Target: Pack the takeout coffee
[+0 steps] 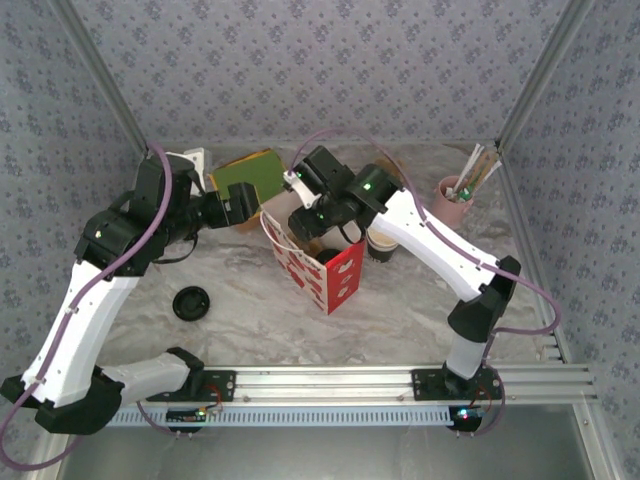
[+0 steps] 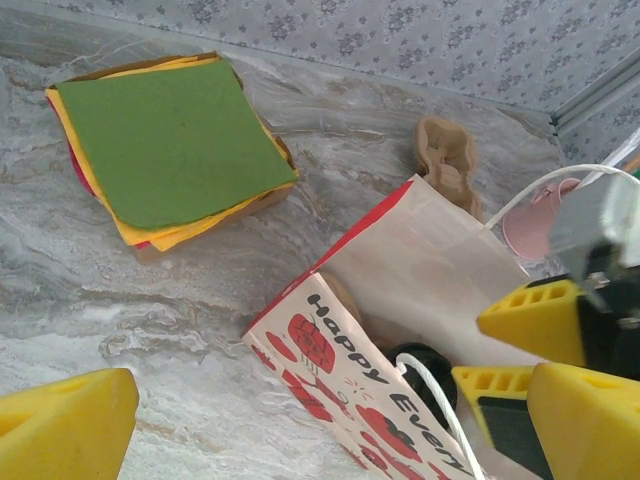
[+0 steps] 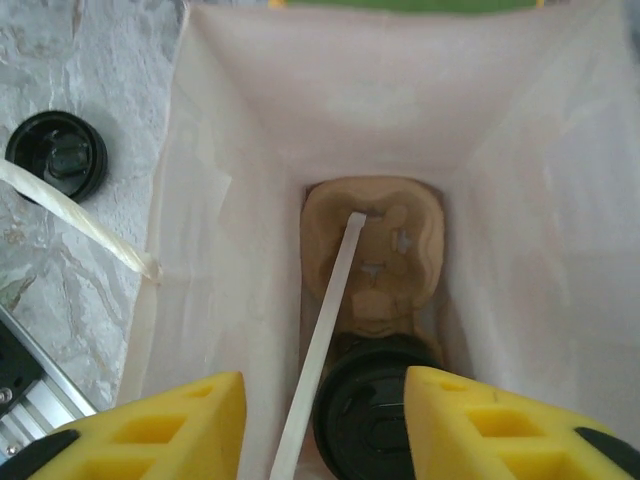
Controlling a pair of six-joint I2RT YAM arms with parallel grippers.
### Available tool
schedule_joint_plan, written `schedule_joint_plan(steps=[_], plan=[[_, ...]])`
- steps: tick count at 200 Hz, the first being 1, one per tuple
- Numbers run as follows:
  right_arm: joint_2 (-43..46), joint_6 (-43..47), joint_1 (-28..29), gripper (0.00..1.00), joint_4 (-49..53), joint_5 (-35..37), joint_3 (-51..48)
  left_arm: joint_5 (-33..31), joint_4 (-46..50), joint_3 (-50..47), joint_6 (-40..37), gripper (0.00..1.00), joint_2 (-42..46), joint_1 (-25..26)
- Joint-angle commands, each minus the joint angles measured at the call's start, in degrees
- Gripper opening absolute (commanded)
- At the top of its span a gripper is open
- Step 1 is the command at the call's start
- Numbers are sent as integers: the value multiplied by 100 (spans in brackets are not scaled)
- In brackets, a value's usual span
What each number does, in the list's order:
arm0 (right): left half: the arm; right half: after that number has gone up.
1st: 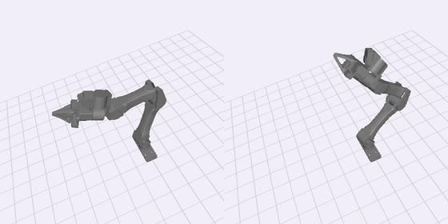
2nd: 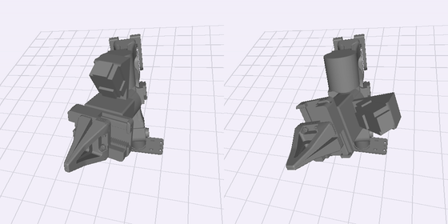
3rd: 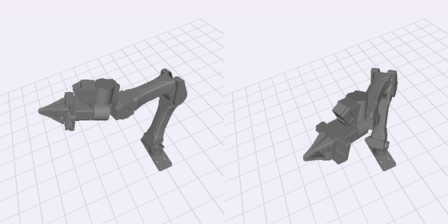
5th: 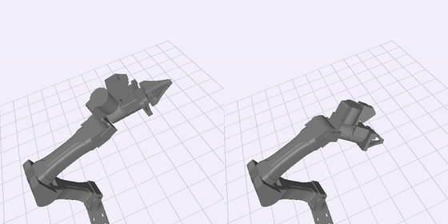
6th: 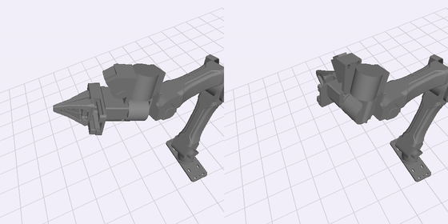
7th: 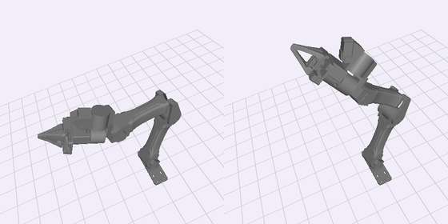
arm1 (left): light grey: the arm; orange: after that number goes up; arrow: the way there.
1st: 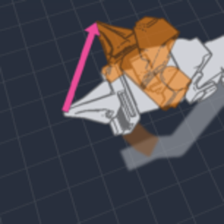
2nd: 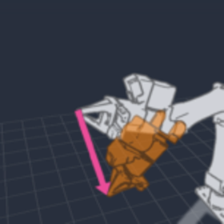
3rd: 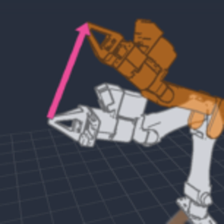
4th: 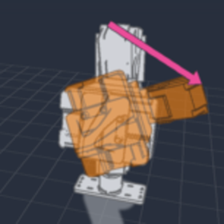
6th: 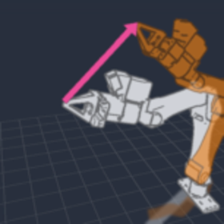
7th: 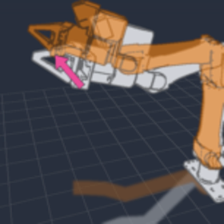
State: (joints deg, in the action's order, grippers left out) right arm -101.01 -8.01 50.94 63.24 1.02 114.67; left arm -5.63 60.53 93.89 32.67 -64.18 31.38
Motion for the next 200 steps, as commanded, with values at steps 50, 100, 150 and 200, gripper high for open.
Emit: schedule_joint_plan(steps=[50,100,150,200], plan=[[921,10,-216,82,76,820,347,588,220,36,84,100,-397,-844],[1781,-306,-869,100,-419,1023,-514,621,-1,127,-121,100,-906,-1286],[2461,-698,-1855,100,-709,921,-1617,712,-138,516,-514,99,-1965,-1816],[2914,-1028,-2698,100,-927,470,-2683,620,-665,726,-790,94,-2914,-2127]])
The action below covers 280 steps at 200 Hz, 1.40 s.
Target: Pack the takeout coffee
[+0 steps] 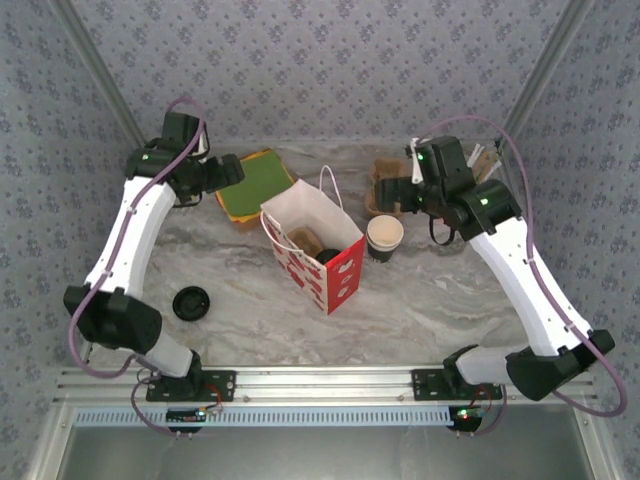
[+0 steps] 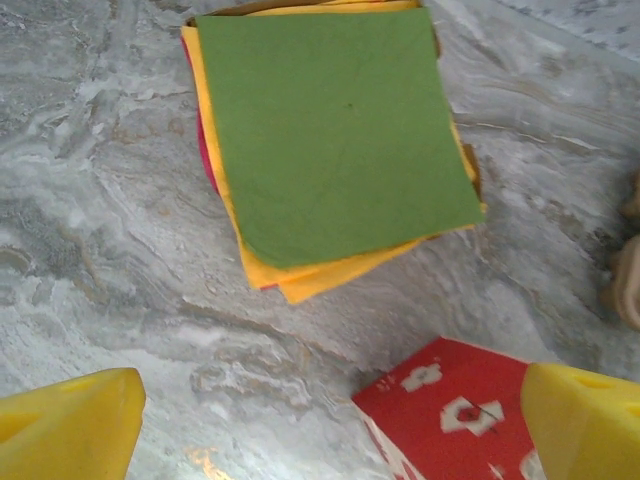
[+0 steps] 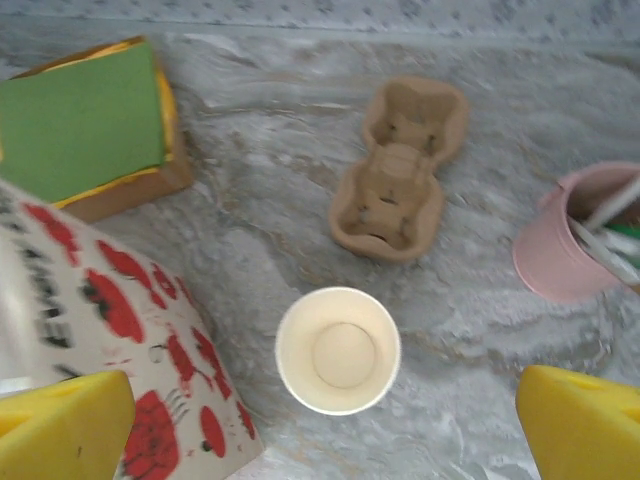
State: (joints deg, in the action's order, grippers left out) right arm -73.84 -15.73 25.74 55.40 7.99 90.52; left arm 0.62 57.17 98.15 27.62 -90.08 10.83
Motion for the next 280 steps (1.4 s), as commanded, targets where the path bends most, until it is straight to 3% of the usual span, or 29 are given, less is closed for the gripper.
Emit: schedule_joint_plan(steps=[1,89,121,234,251,280], plan=[[200,-260,-180,100,-143,-228,-279,-7,-329,309,-288,93,-351,-72],[11,-358,-302,100,-38,-286,-365,-320,-893,1302,-527,80,-2585,338],[-67,-294,-281,100,-141,-764,-353,-248,-944,1755,-560,76,-3259,420],[-279,-286,-273,100,-72,-933,-267,-426,-758,2562,-797,66,-4557,507],[-275,-322,-273,100,-82,-901,-311,-424,-698,2569,-819,60,-4645,517],[-264,-352,-262,100,-102,-925,-368,-464,-676,2443,-837,39,-4581,517]])
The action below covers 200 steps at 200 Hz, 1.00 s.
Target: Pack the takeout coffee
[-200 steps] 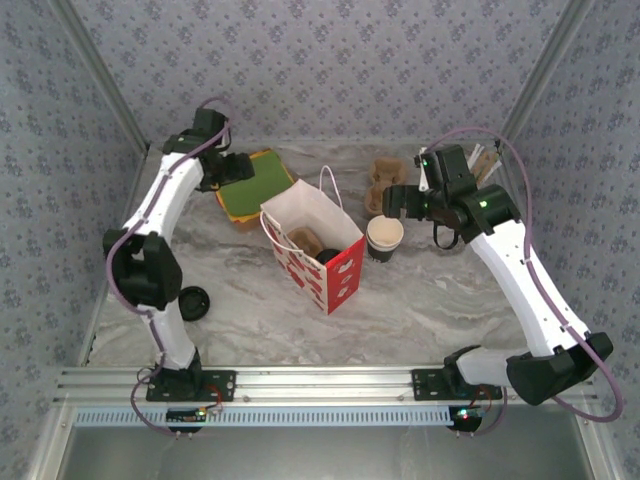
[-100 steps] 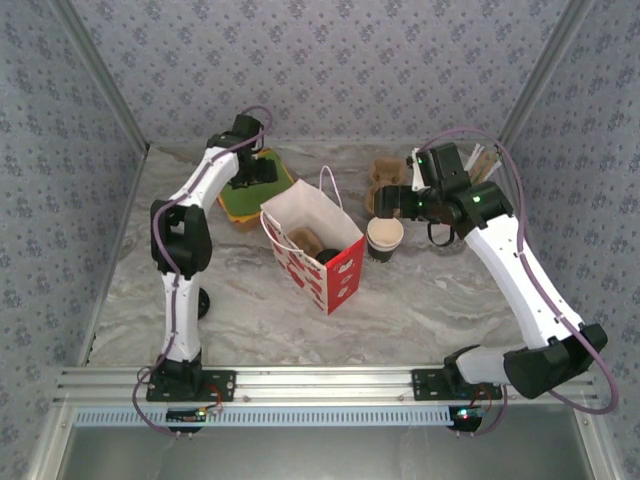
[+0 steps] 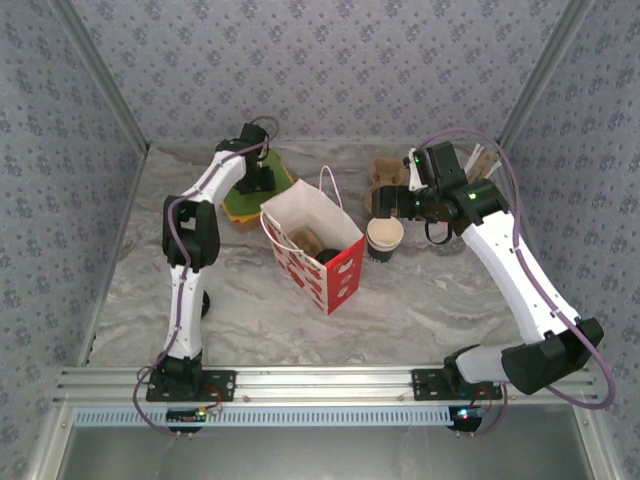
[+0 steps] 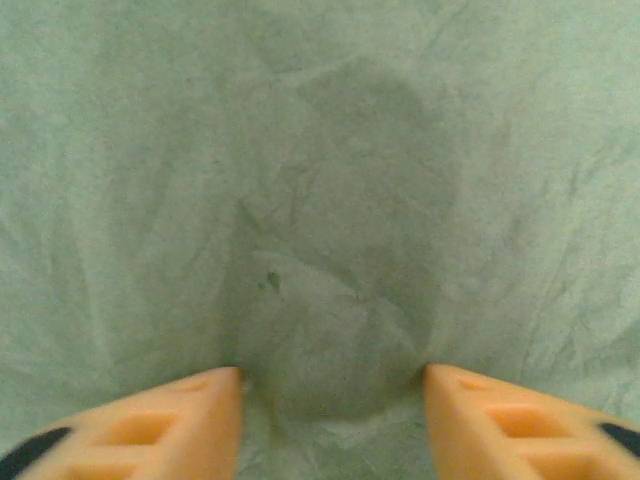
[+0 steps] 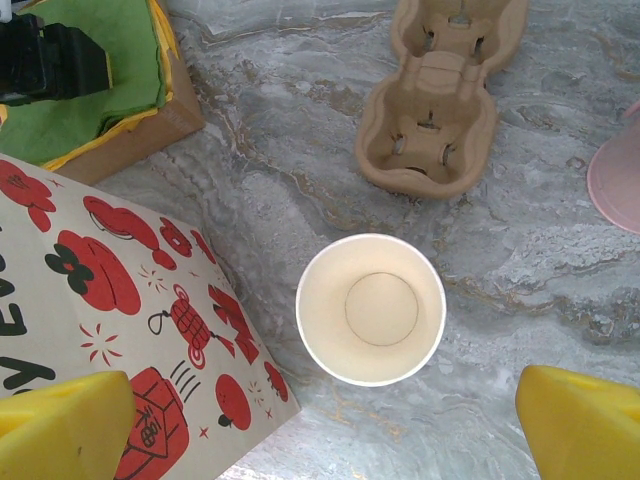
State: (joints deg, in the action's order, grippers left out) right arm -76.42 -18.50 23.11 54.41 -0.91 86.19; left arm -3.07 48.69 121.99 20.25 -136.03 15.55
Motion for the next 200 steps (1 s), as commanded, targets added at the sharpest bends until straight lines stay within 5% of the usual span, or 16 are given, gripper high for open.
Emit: schedule_joint_plan(steps=[1,32,59,69,200], plan=[[-10,-75,0,100,-2,-38,64,-96,174,51,-100,38,18,44],[5,-83,0,100,-31,-29,47,-201,130,-88,-111,12,287,54],[27,-101,12,100,-37,-49,29,-268,261,-45,-127,11,489,53],[35,-109,17,100,-52,-65,7,-282,290,-44,-122,0,592,54],[180,-176,145,100,-133,-59,-58,-137,334,-500,12,0,1974,-26]])
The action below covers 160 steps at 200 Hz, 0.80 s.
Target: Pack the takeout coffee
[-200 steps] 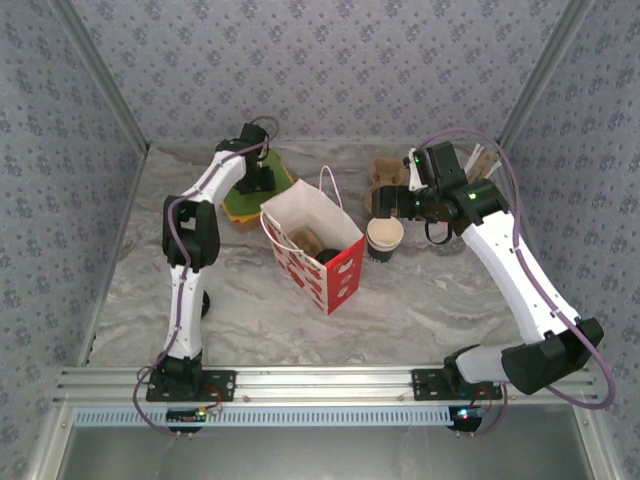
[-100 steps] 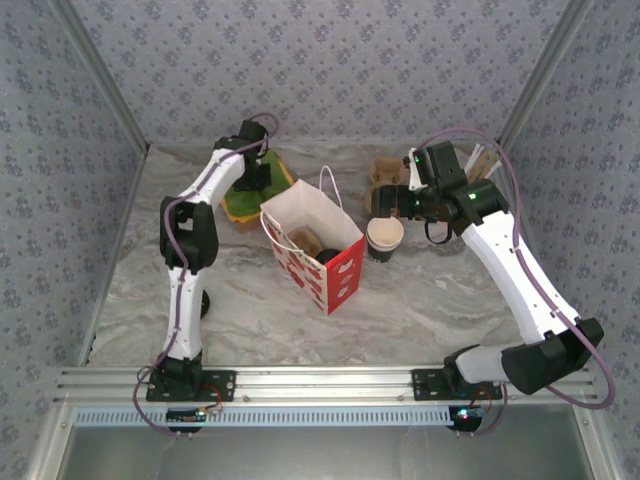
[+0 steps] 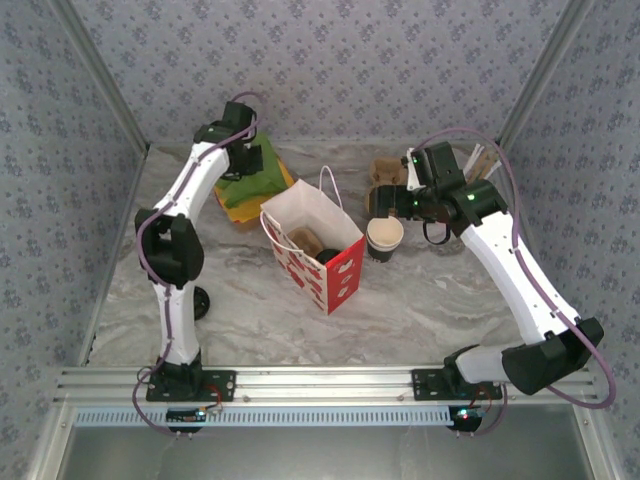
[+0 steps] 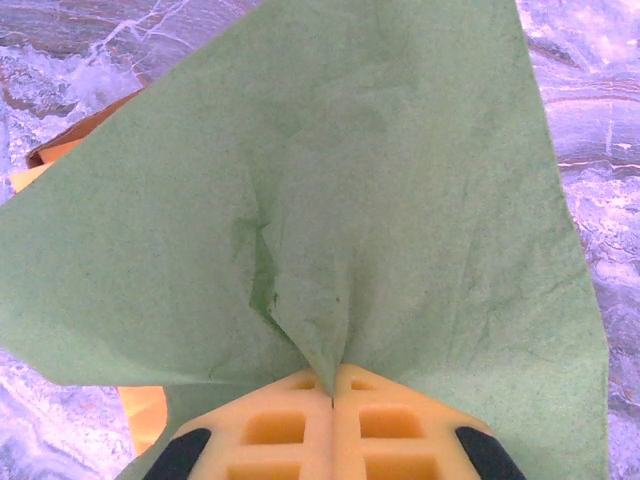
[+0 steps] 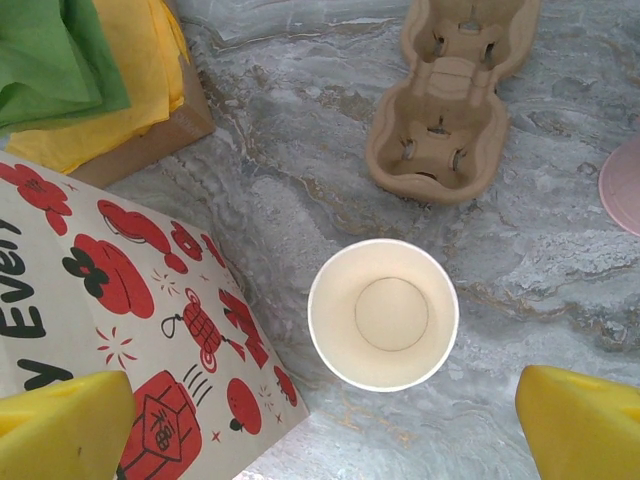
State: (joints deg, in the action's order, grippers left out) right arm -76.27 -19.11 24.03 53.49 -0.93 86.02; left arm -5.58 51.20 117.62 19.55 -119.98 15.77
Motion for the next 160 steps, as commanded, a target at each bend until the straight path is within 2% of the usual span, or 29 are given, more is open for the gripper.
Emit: schedule_joint_plan(steps=[1,57,104,160], plan=[[165,-117,55,100,-45,-61,-41,117,83,-72,87,0,379,-48],[167,-119,152,100,-137,-135,16,258,165,-301,154,0,1197,-152],[165,-101,267,100,-207,-147,12,642,256,-360,33,0,2086,-241],[274,-137,452,100,-266,-137,-43,1244,-906,-1344,-183,0,3656,11]])
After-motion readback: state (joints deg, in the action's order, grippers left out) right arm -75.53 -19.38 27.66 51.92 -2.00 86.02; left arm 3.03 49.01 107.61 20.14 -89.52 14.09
